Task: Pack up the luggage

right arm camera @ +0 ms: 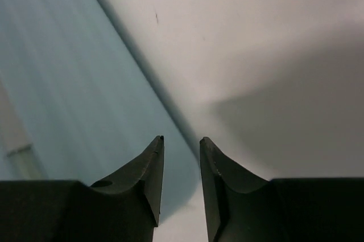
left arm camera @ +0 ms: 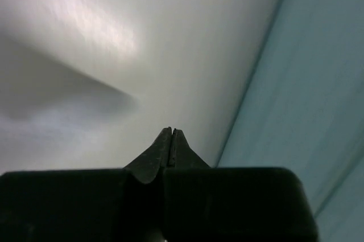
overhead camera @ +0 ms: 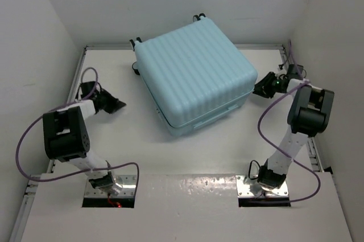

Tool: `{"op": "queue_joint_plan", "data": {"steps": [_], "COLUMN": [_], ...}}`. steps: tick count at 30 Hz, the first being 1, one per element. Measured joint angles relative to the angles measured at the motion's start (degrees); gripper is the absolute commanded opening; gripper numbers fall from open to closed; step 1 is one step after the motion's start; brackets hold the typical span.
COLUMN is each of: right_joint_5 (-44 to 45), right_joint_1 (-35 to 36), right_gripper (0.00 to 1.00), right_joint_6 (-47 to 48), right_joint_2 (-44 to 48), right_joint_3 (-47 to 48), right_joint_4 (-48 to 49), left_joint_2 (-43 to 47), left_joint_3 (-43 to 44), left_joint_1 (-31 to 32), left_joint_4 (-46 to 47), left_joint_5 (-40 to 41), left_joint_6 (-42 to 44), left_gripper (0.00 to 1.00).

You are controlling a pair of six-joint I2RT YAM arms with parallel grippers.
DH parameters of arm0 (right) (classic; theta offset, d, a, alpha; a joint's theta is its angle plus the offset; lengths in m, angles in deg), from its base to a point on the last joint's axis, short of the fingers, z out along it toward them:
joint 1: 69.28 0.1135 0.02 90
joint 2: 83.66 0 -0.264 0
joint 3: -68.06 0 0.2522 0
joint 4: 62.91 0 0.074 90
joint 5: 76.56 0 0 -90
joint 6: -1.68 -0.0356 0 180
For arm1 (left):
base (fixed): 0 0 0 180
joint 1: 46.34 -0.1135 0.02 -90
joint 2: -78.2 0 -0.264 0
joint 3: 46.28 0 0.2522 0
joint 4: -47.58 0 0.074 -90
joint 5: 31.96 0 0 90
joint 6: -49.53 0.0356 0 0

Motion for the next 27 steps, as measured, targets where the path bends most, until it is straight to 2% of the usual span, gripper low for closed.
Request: {"op": "queue_joint_plan", "data": {"steps": [5,7,9,13,17,22,23,24,27], "right_joint_5": [0.37,-0.02,-1.33,0.33,2.82,4.74,5.03,5.07,5.73], "right_joint_1": [3.76,5.25,6.67,8.07,9.07,13.42,14.27,15.23,18.40], "right_gripper": [0.29,0.29,0.29,0.29,0.29,0.29,0.29,0.29,0.30], "right_joint_6": [-3.06,-4.35,-5.86,-9.94,-14.64,-18.91,-19.50,-20.13,-21.51], "right_joint_2": [-9.29,-10.21,-9.84,-5.60,-1.09,-0.44,-0.44,-0.44,-0.44], "right_joint_3": [5.68,5.57,4.11,-3.48,-9.11,-9.84,-9.84,-9.84,-9.84], "right_joint_4": [4.57,5.86,7.28,13.86,16.94,18.16,18.47,18.62,18.82], "left_joint_2": [-2.19,-5.11,-10.32,-22.64,-30.53,-32.98,-32.98,-32.98,-32.89], "left_joint_3": [-4.72,-3.67,0.13,15.15,26.40,29.92,29.92,30.03,30.42], "left_joint_1": [8.20,10.91,13.11,15.78,14.53,13.40,12.70,12.24,9.75], "left_joint_4": [-1.62,1.01,4.31,9.03,9.60,14.27,16.13,17.79,22.43], "left_joint_5": [-1.20,-1.97,-3.19,-3.69,-2.01,0.37,-0.42,-0.57,-1.73], "left_joint_6": [-2.34,-4.61,-7.30,-10.99,-12.17,-13.64,-14.32,-14.64,-16.02], "left_gripper": [0.00,0.07,0.11,0.12,0.14,0.31,0.36,0.47,0.56]}}
